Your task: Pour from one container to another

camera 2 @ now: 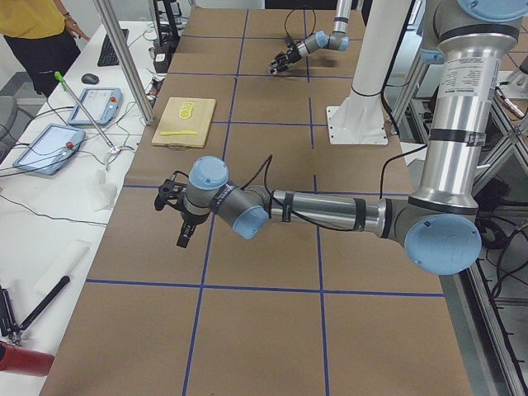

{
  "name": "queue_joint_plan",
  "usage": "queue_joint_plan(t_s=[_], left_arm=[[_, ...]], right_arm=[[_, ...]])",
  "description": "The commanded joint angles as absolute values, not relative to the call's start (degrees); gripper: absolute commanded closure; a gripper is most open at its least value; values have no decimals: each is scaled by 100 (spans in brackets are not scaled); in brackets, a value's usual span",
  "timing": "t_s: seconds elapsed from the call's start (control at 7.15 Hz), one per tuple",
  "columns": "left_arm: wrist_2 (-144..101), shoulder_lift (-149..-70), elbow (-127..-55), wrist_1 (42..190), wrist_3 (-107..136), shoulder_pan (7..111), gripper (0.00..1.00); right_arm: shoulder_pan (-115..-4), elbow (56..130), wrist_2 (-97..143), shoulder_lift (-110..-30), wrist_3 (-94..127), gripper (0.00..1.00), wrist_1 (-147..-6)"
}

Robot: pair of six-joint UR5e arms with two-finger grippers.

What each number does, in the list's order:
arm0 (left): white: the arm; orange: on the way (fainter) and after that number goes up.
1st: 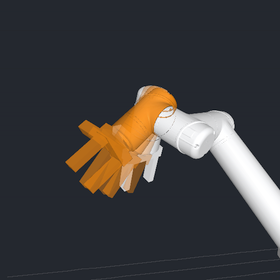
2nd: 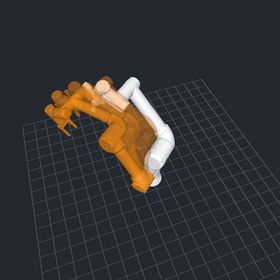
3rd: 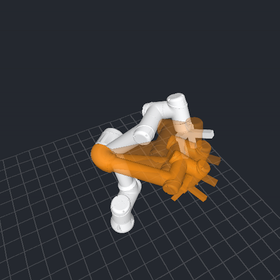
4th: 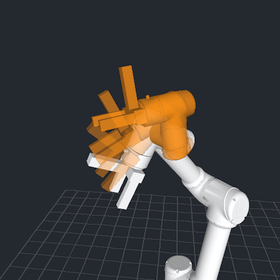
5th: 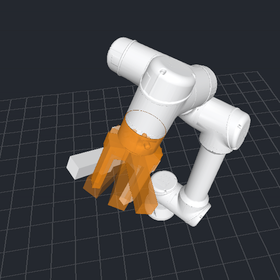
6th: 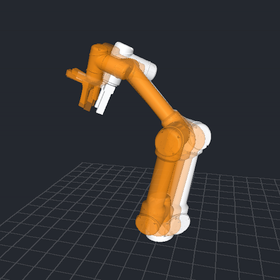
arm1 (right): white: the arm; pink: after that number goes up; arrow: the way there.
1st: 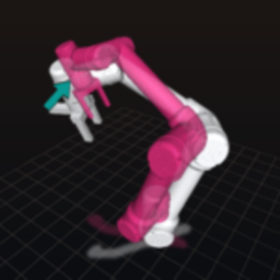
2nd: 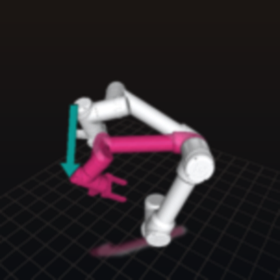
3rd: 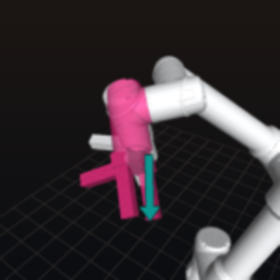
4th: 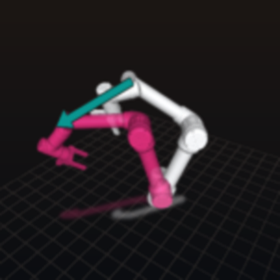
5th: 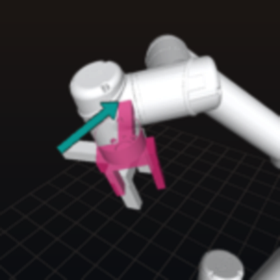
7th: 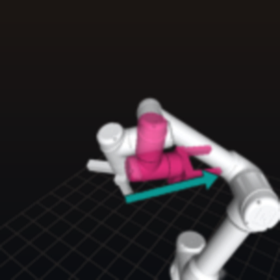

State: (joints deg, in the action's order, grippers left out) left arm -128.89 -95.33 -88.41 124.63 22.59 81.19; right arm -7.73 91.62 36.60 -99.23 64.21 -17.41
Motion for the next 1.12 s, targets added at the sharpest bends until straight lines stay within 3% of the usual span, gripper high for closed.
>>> queue_joint_plan(t_s=[0.0,0.14,0.28,0.42,0.56,0.98], left_arm=[[-12885,-9527,-8842,12463,2259,8121,0],[-12885,-9527,-8842,12463,2259,8121,0],[-12885,-9527,-8842,12463,2241,8130,0],[-12876,-9527,-8859,12463,2233,8130,0],[-12885,-9527,-8877,12463,2232,8130,0],[-12876,-9527,-8921,12463,2232,8165,0]], right_arm=[[-773,9149,3682,-9923,6425,54,-1732],[-773,9149,3700,-9923,6425,31,-1723],[-773,9149,3709,-9923,6425,16,-1723],[-773,9167,3709,-9923,6425,12,-1705],[-773,9176,3718,-9923,6425,3,-1705],[-773,9228,3771,-9923,6627,3,-1696]])
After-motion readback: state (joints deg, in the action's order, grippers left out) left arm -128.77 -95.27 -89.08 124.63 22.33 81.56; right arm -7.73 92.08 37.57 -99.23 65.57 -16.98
